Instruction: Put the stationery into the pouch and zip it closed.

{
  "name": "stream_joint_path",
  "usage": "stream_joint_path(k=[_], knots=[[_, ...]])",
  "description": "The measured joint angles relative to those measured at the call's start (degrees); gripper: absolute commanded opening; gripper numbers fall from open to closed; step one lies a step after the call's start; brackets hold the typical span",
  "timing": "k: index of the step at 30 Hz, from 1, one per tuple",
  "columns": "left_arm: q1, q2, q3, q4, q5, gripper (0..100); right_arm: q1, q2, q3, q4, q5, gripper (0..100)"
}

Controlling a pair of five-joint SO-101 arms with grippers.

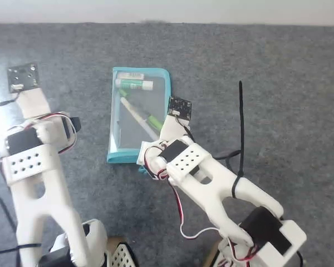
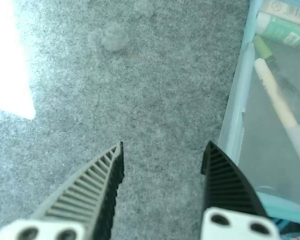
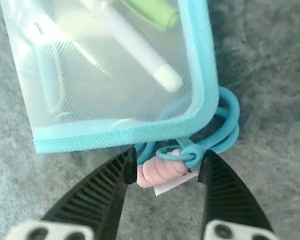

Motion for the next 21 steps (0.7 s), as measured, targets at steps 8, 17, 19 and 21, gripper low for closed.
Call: stream_joint_path(k=[8,17,19,21], knots=[[0.0,0.0,0.0,0.0,0.0,24,-1.5,0.0,-0.1,0.0,-0.8,19.9],[0.0,0.0,0.0,0.0,0.0,24,-2.6,0.0,-2.2,3.6,-4.1,19.9],[0.0,0.0,0.0,0.0,0.0,24,-2.9,0.0,-4.0,5.8,-4.7,19.9],[0.0,0.0,0.0,0.0,0.0,24,-3.8,0.0,-4.4,6.6,-4.8,19.9]])
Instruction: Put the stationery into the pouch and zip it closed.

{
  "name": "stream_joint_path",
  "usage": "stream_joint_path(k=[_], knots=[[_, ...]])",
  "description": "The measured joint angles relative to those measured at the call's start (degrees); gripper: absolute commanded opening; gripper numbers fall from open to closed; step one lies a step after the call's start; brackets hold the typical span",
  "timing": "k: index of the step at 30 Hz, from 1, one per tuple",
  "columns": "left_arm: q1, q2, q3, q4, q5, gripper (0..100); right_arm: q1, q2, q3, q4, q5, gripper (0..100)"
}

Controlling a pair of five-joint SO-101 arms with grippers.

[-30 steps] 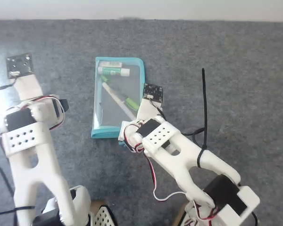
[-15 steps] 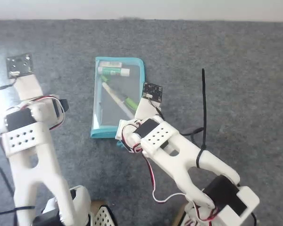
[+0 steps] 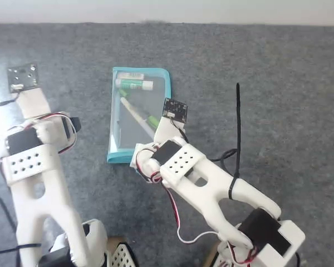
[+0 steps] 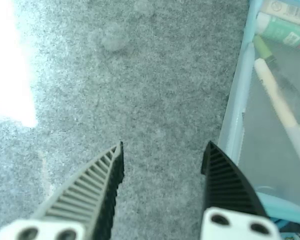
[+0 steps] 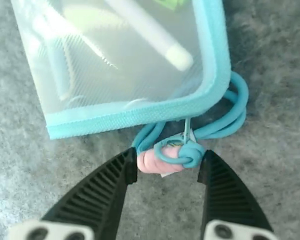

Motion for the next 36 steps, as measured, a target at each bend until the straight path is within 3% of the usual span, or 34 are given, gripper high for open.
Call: stream_joint_path(k=[17,23,26,36], knots=[[0.0,0.0,0.0,0.0,0.0,24,-0.4,14.2,-8.6,2.7,-3.0,19.4],[0.0,0.0,0.0,0.0,0.0,24,2.5,14.2,-12.2,9.9,-2.8,8.1],[0.0,0.0,0.0,0.0,0.0,24,6.3,14.2,-12.5,11.0,2.6,0.6],[0.0,0.0,0.0,0.0,0.0,24,14.9,14.3,-13.2,11.6,22.3,0.6]])
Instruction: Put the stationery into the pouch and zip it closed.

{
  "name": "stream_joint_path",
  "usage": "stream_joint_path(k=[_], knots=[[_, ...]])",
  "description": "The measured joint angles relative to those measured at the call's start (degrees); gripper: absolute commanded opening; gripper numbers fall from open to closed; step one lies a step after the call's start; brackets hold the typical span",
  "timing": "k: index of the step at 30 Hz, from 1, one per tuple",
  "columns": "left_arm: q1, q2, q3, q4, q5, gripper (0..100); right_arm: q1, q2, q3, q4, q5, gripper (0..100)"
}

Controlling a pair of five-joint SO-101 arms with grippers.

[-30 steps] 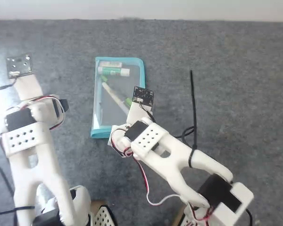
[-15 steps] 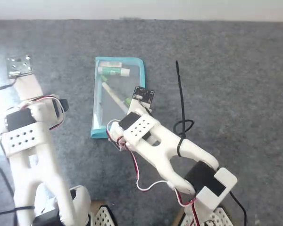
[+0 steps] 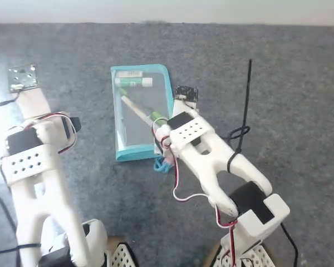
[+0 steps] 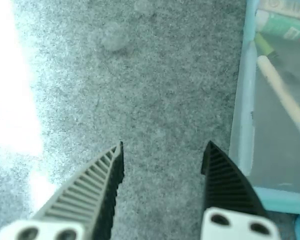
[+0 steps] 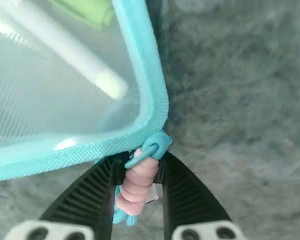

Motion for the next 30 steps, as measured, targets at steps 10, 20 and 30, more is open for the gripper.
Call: stream_joint_path(k=[10,20,30], knots=[[0.0,0.0,0.0,0.3,-4.0,24,2.5,-0.1,-15.6,12.3,33.8,0.6],[6.4,0.0,-10.0,14.2,-13.1,30,3.6,1.1,-46.7,31.6,44.7,0.6],[16.9,-3.5,-20.9,24.7,-10.3,30,8.1,8.4,-66.2,36.5,46.2,0.6]])
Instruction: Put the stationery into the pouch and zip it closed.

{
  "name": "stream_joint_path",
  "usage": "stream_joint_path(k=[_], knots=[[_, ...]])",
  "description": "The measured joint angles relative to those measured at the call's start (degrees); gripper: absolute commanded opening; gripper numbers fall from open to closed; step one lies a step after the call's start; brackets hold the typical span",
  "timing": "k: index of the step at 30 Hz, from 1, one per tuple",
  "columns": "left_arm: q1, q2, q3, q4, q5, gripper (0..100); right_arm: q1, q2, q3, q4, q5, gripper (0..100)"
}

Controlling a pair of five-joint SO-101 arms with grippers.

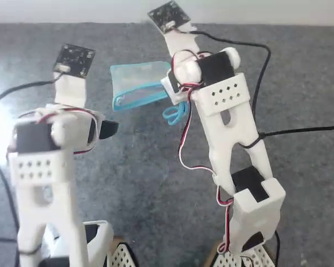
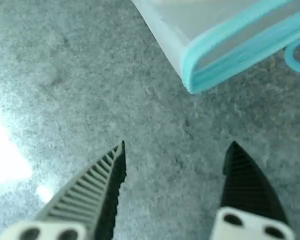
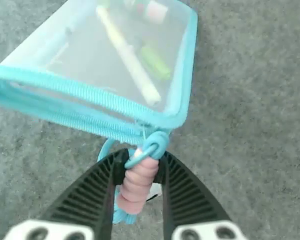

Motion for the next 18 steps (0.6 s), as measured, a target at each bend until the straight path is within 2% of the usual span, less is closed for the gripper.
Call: stream_joint_path(k=[3,9,13,18], knots=[[0.4,-7.3,2.8,-3.3,1.1,30,-0.2,0.0,-0.1,0.1,0.8,0.6],[0.3,-20.3,16.2,-12.9,6.1,30,-0.1,-0.1,-0.1,0.1,1.1,0.6],[0.4,-21.8,22.5,-19.0,7.5,30,-0.2,-3.6,1.1,0.1,1.3,0.6],[0.4,-21.8,26.1,-24.1,8.7,30,-3.3,-12.7,9.9,0.1,2.5,0.6]])
